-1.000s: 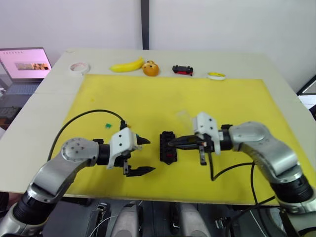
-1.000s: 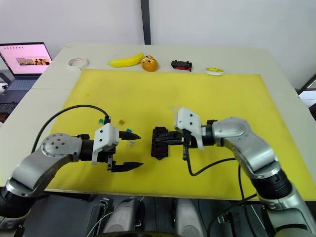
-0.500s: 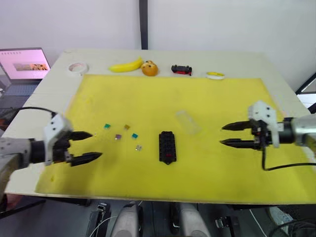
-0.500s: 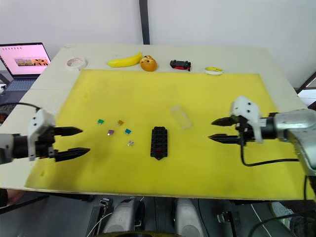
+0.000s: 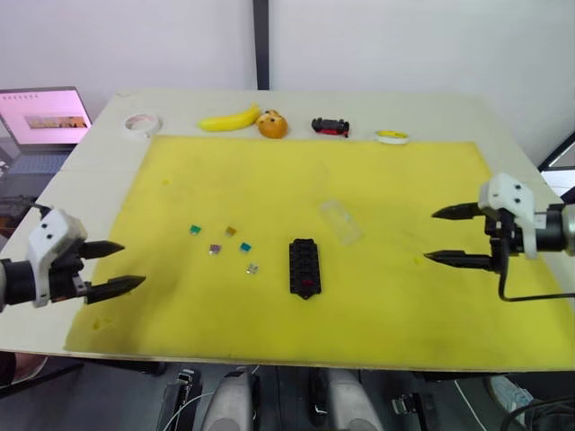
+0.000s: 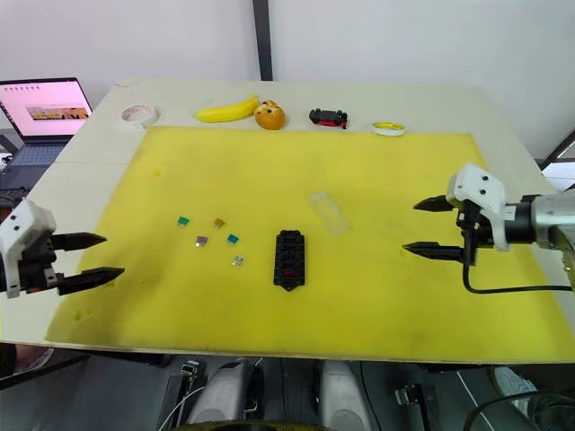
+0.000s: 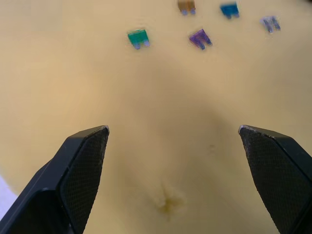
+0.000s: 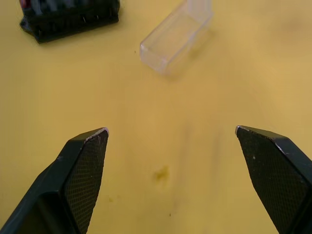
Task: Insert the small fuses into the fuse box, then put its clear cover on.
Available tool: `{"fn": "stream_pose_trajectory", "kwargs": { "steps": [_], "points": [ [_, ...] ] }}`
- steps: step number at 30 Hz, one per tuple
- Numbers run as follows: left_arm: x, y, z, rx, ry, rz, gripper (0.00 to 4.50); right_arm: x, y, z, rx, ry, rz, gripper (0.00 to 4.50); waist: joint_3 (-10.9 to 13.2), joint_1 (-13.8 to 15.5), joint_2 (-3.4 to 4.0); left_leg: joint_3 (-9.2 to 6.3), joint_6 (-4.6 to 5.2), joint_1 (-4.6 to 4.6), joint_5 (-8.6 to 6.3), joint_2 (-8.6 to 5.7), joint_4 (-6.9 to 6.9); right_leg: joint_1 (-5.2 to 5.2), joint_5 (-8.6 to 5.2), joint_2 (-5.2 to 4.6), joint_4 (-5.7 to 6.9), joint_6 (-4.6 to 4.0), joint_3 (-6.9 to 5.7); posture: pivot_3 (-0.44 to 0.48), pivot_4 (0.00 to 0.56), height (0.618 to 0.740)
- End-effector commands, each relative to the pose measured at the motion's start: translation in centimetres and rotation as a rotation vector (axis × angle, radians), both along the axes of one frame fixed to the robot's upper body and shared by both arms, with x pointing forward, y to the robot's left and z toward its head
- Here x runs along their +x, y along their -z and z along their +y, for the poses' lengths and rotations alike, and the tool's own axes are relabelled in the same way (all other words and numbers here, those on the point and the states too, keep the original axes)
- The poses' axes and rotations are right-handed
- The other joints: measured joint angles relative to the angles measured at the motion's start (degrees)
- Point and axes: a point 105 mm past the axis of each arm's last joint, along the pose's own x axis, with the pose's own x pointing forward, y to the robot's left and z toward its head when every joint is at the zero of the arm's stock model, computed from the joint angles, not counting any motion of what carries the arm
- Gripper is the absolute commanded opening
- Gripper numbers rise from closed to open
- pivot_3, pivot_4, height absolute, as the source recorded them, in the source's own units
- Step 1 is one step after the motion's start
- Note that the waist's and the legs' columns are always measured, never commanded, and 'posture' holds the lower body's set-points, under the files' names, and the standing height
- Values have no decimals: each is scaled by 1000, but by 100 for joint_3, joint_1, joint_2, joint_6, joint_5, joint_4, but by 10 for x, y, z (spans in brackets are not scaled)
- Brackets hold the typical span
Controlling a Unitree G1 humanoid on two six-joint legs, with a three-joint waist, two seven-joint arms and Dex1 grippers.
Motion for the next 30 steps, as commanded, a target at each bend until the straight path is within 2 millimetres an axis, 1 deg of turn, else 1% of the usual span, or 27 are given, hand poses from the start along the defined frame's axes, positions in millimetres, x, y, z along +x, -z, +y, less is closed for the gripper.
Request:
{"fn": "stream_pose_trajectory", "kwargs": {
  "steps": [1, 4, 5, 6, 7, 8, 11, 12, 13, 15, 16, 18, 19, 23, 26, 30],
  "points": [
    [12, -8, -16, -182, -10, -32, 4500, 5, -21, 41, 58, -133, -97, 4425, -1, -19, 2, 0, 0, 1, 0, 0, 0, 1, 0, 1, 1, 0, 0, 0, 150, 737],
    [27, -23, -26, -464, -65, -1, 4500, 8, -35, 82, 141, -248, -156, 4425, 0, -21, -1, -2, 0, -1, 0, 4, 2, -1, 13, 9, 6, 20, 2, 0, 150, 737],
    [28, -27, -30, -547, -71, 42, 4500, 9, -40, 94, 167, -276, -171, 4425, 2, -20, -4, -5, 0, -2, 0, 4, 3, -1, 13, 10, 8, 21, 2, 0, 150, 737],
    [25, -30, -35, -612, -53, 110, 4500, 7, -44, 104, 187, -307, -184, 4425, 2, -20, -8, -12, 0, -6, 0, 4, 5, -3, 14, 13, 10, 21, 1, 0, 150, 737],
    [22, -32, -38, -660, -41, 170, 4500, 7, -47, 111, 199, -327, -198, 4425, 2, -20, -8, -18, 0, -10, 0, 4, 6, -3, 15, 14, 14, 22, -1, 0, 150, 737],
    [20, -31, -37, -672, -55, 234, 4500, 6, -50, 119, 211, -344, -210, 4425, 2, -19, -8, -17, 0, -10, 0, 3, 6, -4, 15, 12, 15, 22, -1, 0, 150, 737],
    [20, -26, -27, -697, -125, 348, 4500, -3, -48, 136, 230, -398, -219, 4425, 2, -17, -7, -17, 1, -10, -2, -1, 4, -5, 14, 6, 16, 21, -2, 0, 150, 737],
    [21, -26, -25, -710, -138, 363, 4500, -6, -47, 139, 234, -406, -219, 4425, 2, -11, -7, -17, 1, -9, -2, -3, 4, -5, 14, 5, 16, 21, -2, 0, 150, 737],
    [25, -25, -19, -733, -172, 392, 4247, -10, -47, 143, 242, -420, -222, 4483, 2, 7, -7, -18, 1, -8, -2, -4, 4, -5, 14, 4, 17, 20, -3, 0, 150, 737],
    [33, -28, -15, -773, -206, 440, 3660, -17, -49, 149, 259, -439, -226, 4500, 1, 32, -9, -22, 0, -7, -1, -6, 6, -2, 13, 5, 19, 20, -6, 0, 150, 737],
    [37, -30, -16, -809, -214, 479, 3193, -20, -49, 151, 267, -444, -231, 4500, 1, 33, -10, -24, -1, -7, 0, -8, 8, 0, 13, 5, 19, 20, -7, 0, 150, 737],
    [40, -31, -19, -848, -213, 557, 3193, -22, -50, 152, 274, -443, -238, 4500, -2, 31, -14, -27, -2, -7, 0, -15, 8, 2, 13, 3, 19, 20, -9, 0, 150, 737],
    [42, -27, -21, -862, -224, 599, 3193, -23, -49, 153, 275, -433, -244, 4500, -2, 21, -14, -27, -2, -7, 0, -18, 8, 3, 14, 1, 19, 21, -9, 0, 150, 737],
    [48, -3, -25, -829, -292, 703, 3193, -24, -51, 157, 295, -411, -260, 4500, -2, -26, -14, -22, -1, -6, 0, -26, 6, 1, 13, -7, 21, 22, -5, 0, 150, 737],
    [54, 10, -29, -824, -320, 746, 3193, -29, -53, 161, 299, -423, -269, 4500, -2, -26, -14, -23, -2, -6, 0, -25, 7, -3, 13, -7, 29, 22, -5, 0, 150, 737],
    [67, 14, -35, -828, -338, 750, 3193, -32, -57, 164, 305, -430, -273, 4500, -2, -5, -17, -23, -3, -8, 1, -27, 8, -5, 13, -6, 33, 21, -5, 0, 150, 737]
  ]
}}
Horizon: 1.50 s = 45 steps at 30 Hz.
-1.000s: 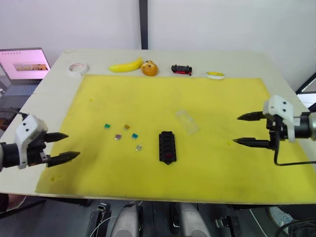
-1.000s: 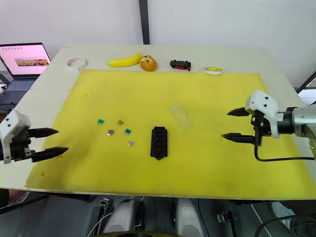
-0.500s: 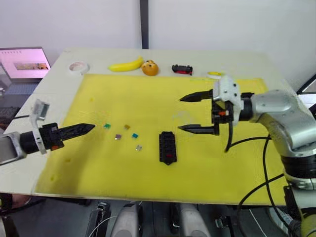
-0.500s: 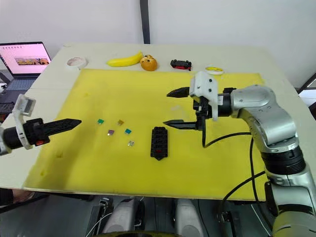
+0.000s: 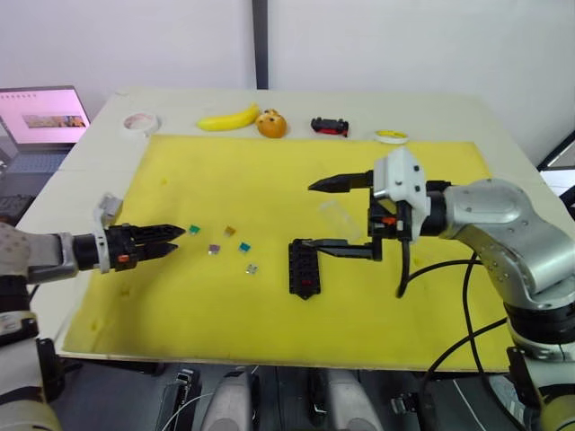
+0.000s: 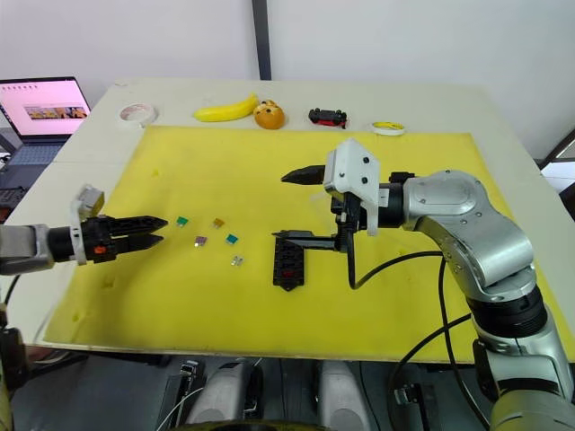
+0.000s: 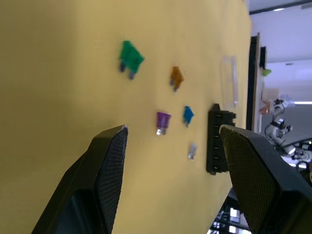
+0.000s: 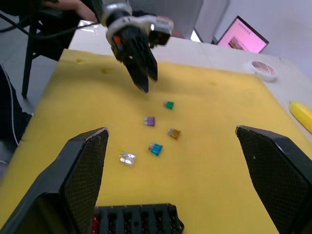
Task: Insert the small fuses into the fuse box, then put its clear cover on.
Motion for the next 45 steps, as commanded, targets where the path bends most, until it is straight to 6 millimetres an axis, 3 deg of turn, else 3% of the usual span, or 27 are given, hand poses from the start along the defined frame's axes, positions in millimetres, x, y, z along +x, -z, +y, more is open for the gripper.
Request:
{"fn": "stream_pose_trajectory", "kwargs": {
  "steps": [1, 11, 19, 29, 44, 45],
  "points": [
    [10, -9, 5, 22, -34, -37, 3193, -7, -13, 3, 17, -14, -55, 4500, 0, 6, -1, 0, 0, 0, 0, -2, 0, 0, 0, -1, 0, 0, 0, 0, 150, 737],
    [32, 7, 1, 21, -70, -41, 3193, -9, -14, 4, 15, -14, -67, 4500, -1, 38, -1, 2, 0, 0, 0, -7, 0, 1, 0, -6, -1, 0, 0, 0, 150, 737],
    [45, 7, -6, -3, -63, -63, 3193, -5, -15, 3, 9, -2, -73, 4500, -1, 48, -2, -2, 2, 0, 1, -17, 2, 7, 0, -20, 1, 2, -7, 0, 150, 737],
    [40, 3, -21, -36, 46, -67, 3193, -7, -12, 5, 1, -3, -71, 4500, -1, 39, -2, -3, 2, -1, 1, -21, 2, 8, -3, -26, 2, 7, -8, 0, 150, 737],
    [42, 32, -25, 5, 55, -56, 3193, -5, -12, 7, -8, 1, -85, 4500, -1, 47, -2, -4, 3, -1, 0, -25, 3, 9, -5, -31, 1, 9, -8, 0, 150, 737],
    [43, 36, -23, 12, 37, -53, 2924, -5, -13, 8, -8, 1, -86, 4500, -1, 49, -2, -4, 3, -1, 0, -26, 3, 10, -5, -32, 1, 9, -8, 0, 150, 737]
  ]
}}
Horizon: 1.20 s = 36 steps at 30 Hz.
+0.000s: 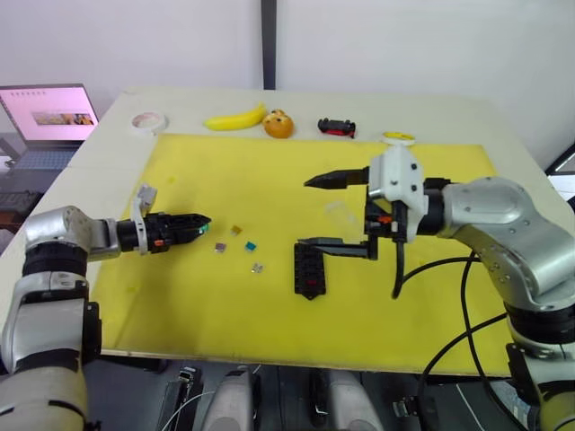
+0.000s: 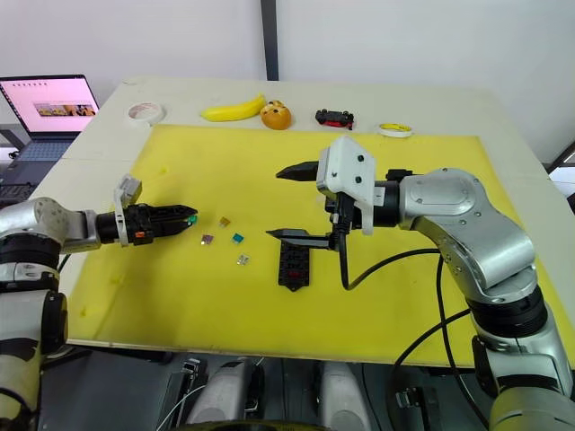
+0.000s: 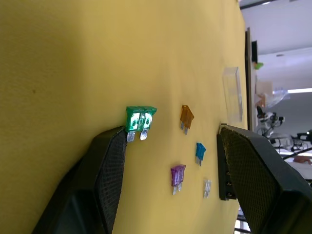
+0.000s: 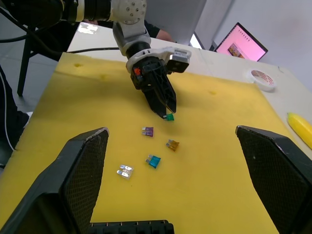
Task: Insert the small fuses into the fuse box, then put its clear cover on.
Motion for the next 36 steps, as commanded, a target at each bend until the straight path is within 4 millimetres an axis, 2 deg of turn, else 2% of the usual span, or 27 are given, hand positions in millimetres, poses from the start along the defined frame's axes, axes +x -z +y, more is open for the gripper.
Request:
{"fn": "stream_pose_trajectory", "kwargs": {
  "steps": [1, 2, 4, 13, 22, 32, 35, 36],
  "points": [
    [1, 19, 3, 30, -40, 30, 2620, -5, -9, 4, 1, -19, -54, 4500, -1, 2, 2, -1, 0, 0, 0, -1, 0, 1, 0, -1, 0, 0, 0, 0, 150, 737],
    [0, 20, 5, 27, -41, 29, 2299, -5, -9, 4, 1, -19, -54, 4500, -2, 0, 2, -1, 0, 3, 0, -2, 0, 3, 0, -2, 0, 0, 0, 0, 150, 737],
    [-1, 23, 7, 33, -44, 27, 1384, -5, -9, 4, 0, -18, -54, 4500, -2, -5, 2, -1, 0, 3, 0, -2, 0, 3, 0, -2, 0, 1, -1, 0, 150, 737],
    [-3, 38, 13, 65, -69, 25, 1384, -6, -10, 3, 3, -19, -51, 4500, -5, -13, 7, 0, 0, 12, 0, -1, 0, 3, -1, -2, 13, 1, 0, 0, 150, 737],
    [0, 39, 22, 65, -125, 2, 1384, -7, -9, 4, 3, -27, -46, 4500, -8, -18, 11, 0, 0, 21, 1, 0, 1, 3, -2, -2, 31, 0, 0, 0, 150, 737],
    [-6, 42, 26, 82, -102, -4, 1384, -8, -8, 7, 4, -40, -39, 4500, -9, -41, 13, 1, 0, 30, 1, 2, 1, 3, -5, -1, 48, 1, 2, 0, 150, 737],
    [-7, 45, 25, 87, -98, 1, 490, -8, -8, 7, 4, -42, -39, 4500, -10, -50, 14, 1, 1, 32, 1, 4, 1, 3, -6, 0, 49, 0, 2, 0, 150, 737],
    [-7, 46, 25, 89, -97, 2, 26, -8, -8, 7, 4, -43, -40, 4500, -12, -55, 18, 1, 1, 32, 1, 4, 1, 3, -6, 1, 49, 0, 3, 0, 150, 737]
  ]
}}
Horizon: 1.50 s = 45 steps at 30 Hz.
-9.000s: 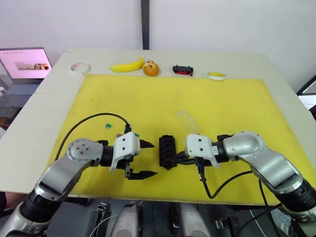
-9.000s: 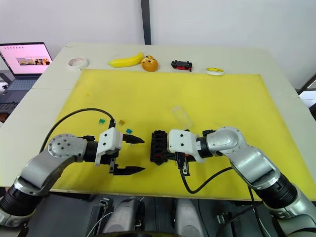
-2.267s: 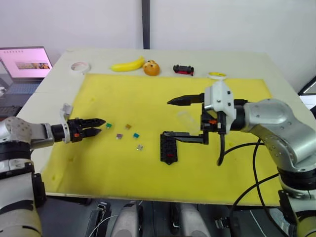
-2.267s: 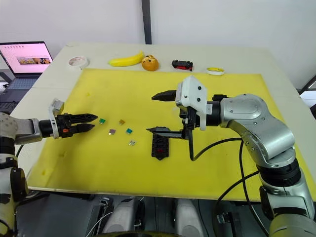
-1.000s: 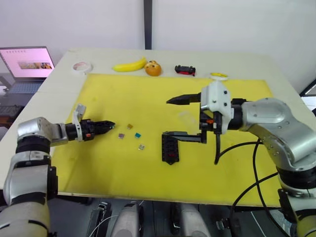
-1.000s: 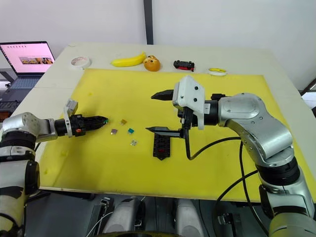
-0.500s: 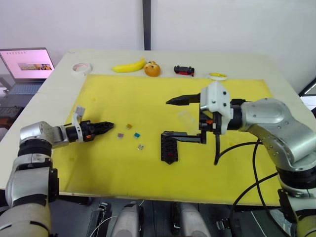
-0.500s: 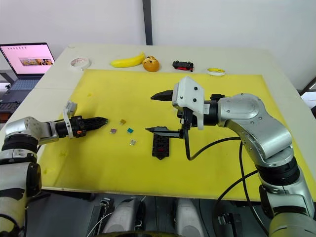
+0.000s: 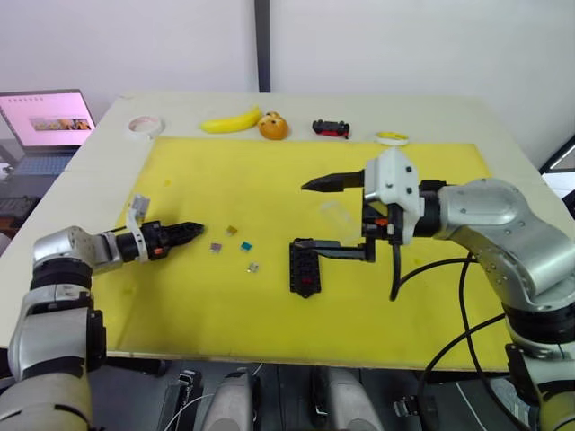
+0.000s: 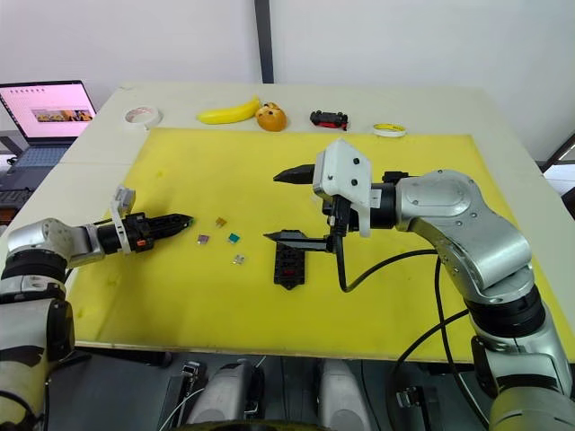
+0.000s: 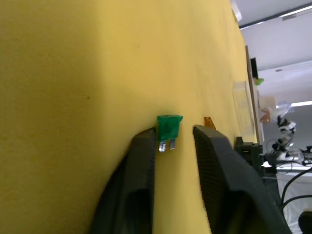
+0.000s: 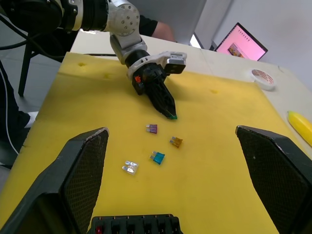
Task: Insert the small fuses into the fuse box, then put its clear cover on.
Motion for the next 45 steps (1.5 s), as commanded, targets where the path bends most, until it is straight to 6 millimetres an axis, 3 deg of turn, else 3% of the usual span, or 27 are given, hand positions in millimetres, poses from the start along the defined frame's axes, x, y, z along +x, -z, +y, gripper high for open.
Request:
{"fn": "stream_pose_trajectory", "kwargs": {
  "steps": [1, 8, 13, 17, 23, 28, 32, 37, 42, 45],
  "points": [
    [-10, 24, 10, 77, -22, 84, 26, -7, -11, 4, 7, -30, -52, 4500, -8, -7, 14, 0, 0, 0, 0, 0, 0, 0, 0, 0, 0, 0, 0, 0, 150, 737],
    [-13, 28, 15, 100, -29, 82, 26, -8, -10, 5, 8, -33, -51, 4500, -16, -78, 25, 0, 0, 3, 0, 3, -1, 0, -2, 3, 2, -3, 1, 0, 150, 737],
    [-12, 9, 24, 71, -36, -11, 26, -8, -10, 6, 10, -36, -51, 4500, -16, -124, 25, 0, 0, 3, 0, 6, -2, -2, -4, 5, 4, -4, 1, 0, 150, 737],
    [-8, -43, 32, 36, -39, -268, 26, -8, -9, 6, 10, -39, -46, 4500, -10, -141, 10, 0, 0, -10, 0, 17, -4, -22, -6, 5, 10, -10, 2, 0, 150, 737],
    [-31, -102, 26, 28, 29, -524, 26, -6, -7, 3, 25, -38, -15, 4500, -5, -104, -2, -1, -1, -50, 0, 15, -4, -61, -7, -12, 12, -13, 5, 0, 150, 737],
    [-63, -155, -4, 19, 170, -693, 26, 4, -21, -4, 233, 9, 168, 4500, 3, -79, -34, 0, -2, -54, 0, 3, 1, -51, -6, -36, 1, -11, 4, 0, 150, 737],
    [-86, -184, -48, -1, 341, -831, 26, 3, -41, -7, 464, -18, 366, 4500, 4, -87, -33, -1, -3, -55, 1, 1, -1, -52, -6, -41, -1, -12, 4, 0, 150, 737],
    [-96, -192, -96, -29, 492, -920, 26, -4, -52, 4, 592, -71, 510, 4500, 4, -101, -31, -1, -5, -49, 2, 2, -3, -48, -6, -39, 1, -12, 5, 0, 150, 737],
    [-99, -196, -120, -85, 585, -916, 26, -6, -57, 12, 637, -81, 548, 4500, 4, -112, -31, 1, -4, -50, 2, 3, -3, -51, -6, -26, 4, -12, 7, 0, 150, 737],
    [-99, -200, -125, -124, 614, -914, 26, -6, -55, 15, 638, -68, 556, 4500, 5, -114, -30, 3, -3, -49, 1, 2, -3, -51, -6, -10, 3, -11, 6, 0, 150, 737]
  ]
}}
